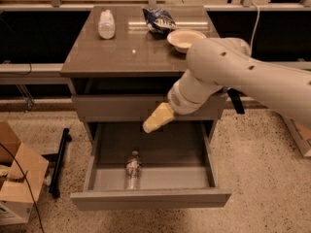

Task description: Pick water bottle from middle drawer and place on counter

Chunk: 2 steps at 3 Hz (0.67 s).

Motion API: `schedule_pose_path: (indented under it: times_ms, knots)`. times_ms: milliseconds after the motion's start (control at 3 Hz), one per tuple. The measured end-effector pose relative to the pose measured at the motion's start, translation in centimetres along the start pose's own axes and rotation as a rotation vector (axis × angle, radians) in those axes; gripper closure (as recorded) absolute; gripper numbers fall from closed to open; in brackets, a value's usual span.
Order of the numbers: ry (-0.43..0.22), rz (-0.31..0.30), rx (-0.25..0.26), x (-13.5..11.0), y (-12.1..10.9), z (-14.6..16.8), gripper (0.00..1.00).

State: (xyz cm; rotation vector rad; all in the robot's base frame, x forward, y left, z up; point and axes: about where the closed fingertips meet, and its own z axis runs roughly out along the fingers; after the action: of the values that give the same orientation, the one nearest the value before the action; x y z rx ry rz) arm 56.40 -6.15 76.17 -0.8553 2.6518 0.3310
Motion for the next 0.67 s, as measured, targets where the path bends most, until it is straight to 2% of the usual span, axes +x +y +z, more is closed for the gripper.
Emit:
schedule_pose_path:
  times_ms: [333, 667]
  knots:
    - [-0.009, 0.091, 0.046, -1.58, -0.65, 6.71, 0.00]
    - [-0.026, 0.166, 0.051, -2.21, -0.54, 7.03, 0.00]
